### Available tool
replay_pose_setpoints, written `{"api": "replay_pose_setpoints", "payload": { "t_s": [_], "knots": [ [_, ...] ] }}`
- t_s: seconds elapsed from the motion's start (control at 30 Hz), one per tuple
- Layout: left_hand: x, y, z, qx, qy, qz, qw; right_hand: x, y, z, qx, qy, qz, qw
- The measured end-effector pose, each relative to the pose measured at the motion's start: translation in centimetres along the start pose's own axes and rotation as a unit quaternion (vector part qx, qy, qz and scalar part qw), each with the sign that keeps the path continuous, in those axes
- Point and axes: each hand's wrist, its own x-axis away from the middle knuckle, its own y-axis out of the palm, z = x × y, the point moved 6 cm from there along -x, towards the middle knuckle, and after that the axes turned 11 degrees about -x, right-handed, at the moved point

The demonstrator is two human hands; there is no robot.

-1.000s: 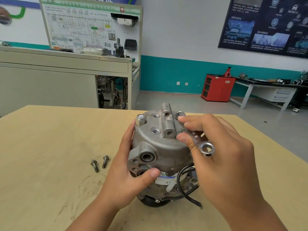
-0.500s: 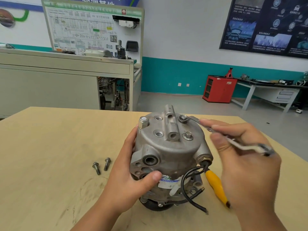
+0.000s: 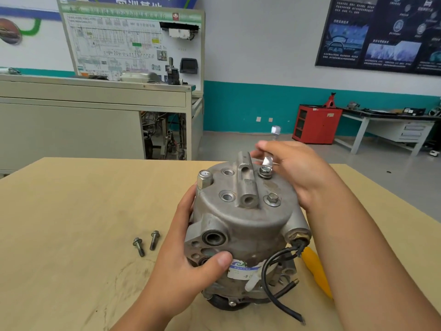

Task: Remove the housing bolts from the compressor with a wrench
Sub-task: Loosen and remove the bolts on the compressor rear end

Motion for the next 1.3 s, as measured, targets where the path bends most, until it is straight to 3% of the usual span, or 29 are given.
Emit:
{"api": "replay_pose_setpoints", "payload": {
  "t_s": [0.1, 0.2, 0.3, 0.43, 0.5, 0.7, 0.87, 1.07, 1.3],
  "knots": [
    [0.1, 0.0, -0.3, -0.012, -0.006, -0.001, 1.000, -0.1, 1.9, 0.1, 0.037, 0.054, -0.089, 0.994],
    [0.1, -0.1, -0.4, -0.017, -0.012, 0.000, 1.000, -0.3, 2.4, 0.0, 0.022, 0.076, -0.122, 0.989],
    [0.1, -0.1, -0.3, -0.015, -0.015, 0.000, 1.000, -0.8, 1.9, 0.0, -0.046, 0.058, -0.101, 0.992],
    [0.1, 0.0, -0.2, -0.018, -0.012, 0.000, 1.000, -1.1, 0.7, 0.1, -0.220, 0.053, -0.066, 0.972],
    [0.1, 0.0, -0.2, -0.014, -0.013, -0.001, 1.000, -0.7, -0.1, -0.4, -0.236, 0.029, -0.039, 0.971],
    [0.0, 0.0, 0.1, -0.005, -0.006, 0.000, 1.000, 3.4, -1.9, -1.8, -0.115, -0.129, 0.015, 0.985],
    [0.1, -0.2, 0.0, -0.008, -0.006, 0.009, 1.000, 7.0, -2.5, -3.4, -0.027, -0.296, 0.079, 0.952],
    [0.1, -0.1, 0.5, -0.004, 0.005, 0.011, 1.000, 8.9, -0.8, -3.3, 0.066, -0.349, 0.029, 0.934],
    [0.1, -0.1, 0.5, -0.005, 0.001, 0.008, 1.000, 10.6, -0.5, -3.3, 0.242, -0.428, 0.085, 0.867]
  ]
}}
